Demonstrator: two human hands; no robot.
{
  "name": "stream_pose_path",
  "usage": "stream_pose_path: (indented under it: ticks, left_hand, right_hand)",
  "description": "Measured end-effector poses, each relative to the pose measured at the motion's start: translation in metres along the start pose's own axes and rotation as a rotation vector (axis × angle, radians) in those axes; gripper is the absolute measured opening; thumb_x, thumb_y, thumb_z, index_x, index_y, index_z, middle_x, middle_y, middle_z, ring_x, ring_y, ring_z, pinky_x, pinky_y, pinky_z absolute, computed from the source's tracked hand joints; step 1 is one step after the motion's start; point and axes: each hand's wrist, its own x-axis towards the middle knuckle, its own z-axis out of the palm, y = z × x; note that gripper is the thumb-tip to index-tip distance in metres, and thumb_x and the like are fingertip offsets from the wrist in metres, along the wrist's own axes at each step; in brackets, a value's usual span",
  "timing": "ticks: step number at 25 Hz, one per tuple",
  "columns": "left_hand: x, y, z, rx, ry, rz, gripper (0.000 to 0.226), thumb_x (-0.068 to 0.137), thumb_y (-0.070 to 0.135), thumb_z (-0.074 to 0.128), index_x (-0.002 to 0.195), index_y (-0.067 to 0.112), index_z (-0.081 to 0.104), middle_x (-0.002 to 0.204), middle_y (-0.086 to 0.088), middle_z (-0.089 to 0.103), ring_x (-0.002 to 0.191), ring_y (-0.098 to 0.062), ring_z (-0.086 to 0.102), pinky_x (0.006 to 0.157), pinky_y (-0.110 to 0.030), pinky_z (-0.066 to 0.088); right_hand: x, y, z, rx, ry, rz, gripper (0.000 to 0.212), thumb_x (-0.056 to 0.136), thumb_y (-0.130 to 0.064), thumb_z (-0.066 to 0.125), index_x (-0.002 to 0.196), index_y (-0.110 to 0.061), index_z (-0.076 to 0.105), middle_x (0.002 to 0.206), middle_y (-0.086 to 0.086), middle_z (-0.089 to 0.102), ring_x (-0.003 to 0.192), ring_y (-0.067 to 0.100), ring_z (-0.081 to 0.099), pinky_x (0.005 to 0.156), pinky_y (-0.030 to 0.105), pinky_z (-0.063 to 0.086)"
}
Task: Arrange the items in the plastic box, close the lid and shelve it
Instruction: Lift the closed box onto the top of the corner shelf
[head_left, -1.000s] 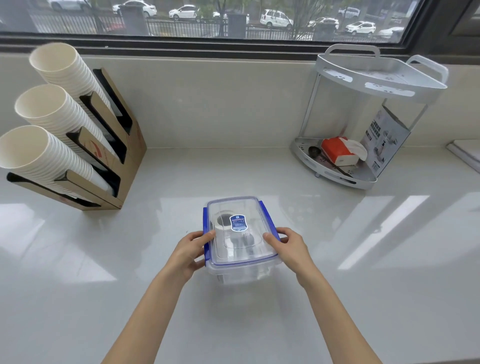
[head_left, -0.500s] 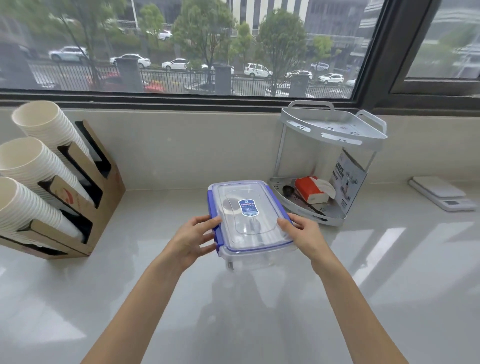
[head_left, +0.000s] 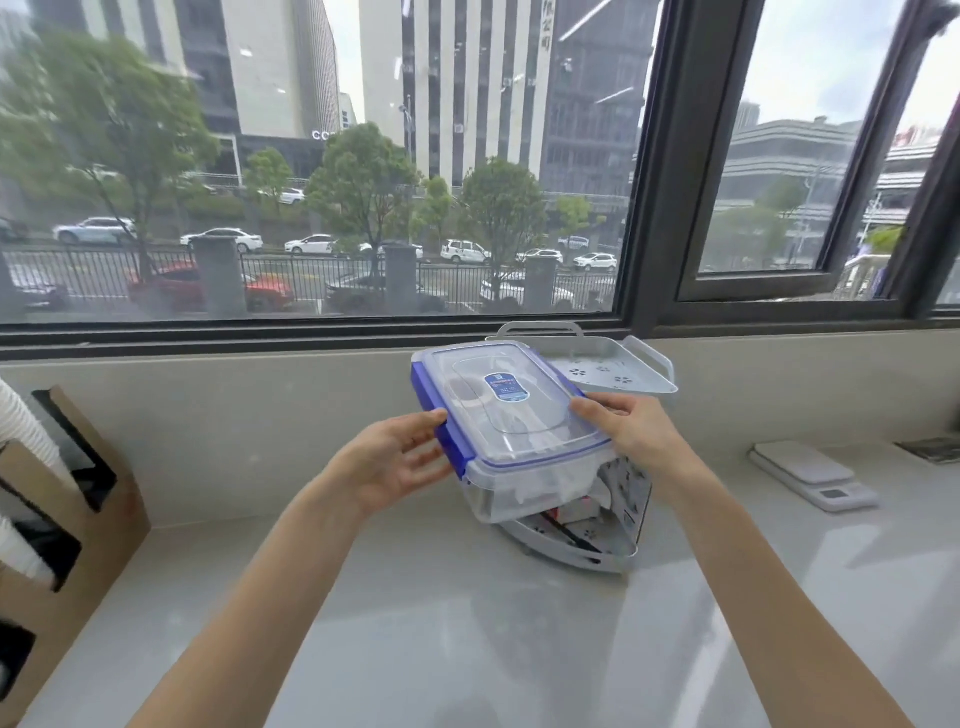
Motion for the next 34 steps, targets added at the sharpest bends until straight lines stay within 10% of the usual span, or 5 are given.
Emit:
stream_pose_path:
  ticks: [5,12,34]
  left_hand:
    - [0.039,0.032,0.034,0.009,-0.041,-0.006,0.0,0.082,0.006,0.059,0.082,0.006,0.059,0.081,-0.007,0.057,0.069,-0.018,0.062,0.049,-0.028,0.059]
    - [0.106,0.056,0.067,-0.016,-0.126,-0.03,0.009,0.08,0.006,0.061,0.088,0.006,0.057,0.084,-0.01,0.061,0.055,-0.018,0.069,0.051,-0.028,0.06]
    - [0.205,0.008,0.086,-0.129,-0.262,-0.162,0.025,0.084,0.002,0.051,0.109,0.004,0.05,0.096,-0.019,0.065,0.071,-0.027,0.072,0.066,-0.035,0.06]
  right_hand:
    - [0.046,-0.023,-0.029,-0.09,0.059,-0.054,0.026,0.089,-0.024,0.06,0.109,-0.01,0.068,0.074,-0.008,0.061,0.066,0.004,0.051,0.053,0.008,0.04]
    - [0.122,-0.036,-0.055,-0.124,0.138,-0.084,0.029,0.092,-0.019,0.056,0.113,-0.001,0.066,0.096,0.005,0.062,0.093,0.016,0.054,0.081,0.026,0.039]
    - [0.231,0.019,-0.088,-0.197,0.13,0.001,0.032,0.084,-0.018,0.067,0.112,-0.002,0.067,0.118,0.016,0.067,0.097,0.016,0.055,0.095,0.028,0.041]
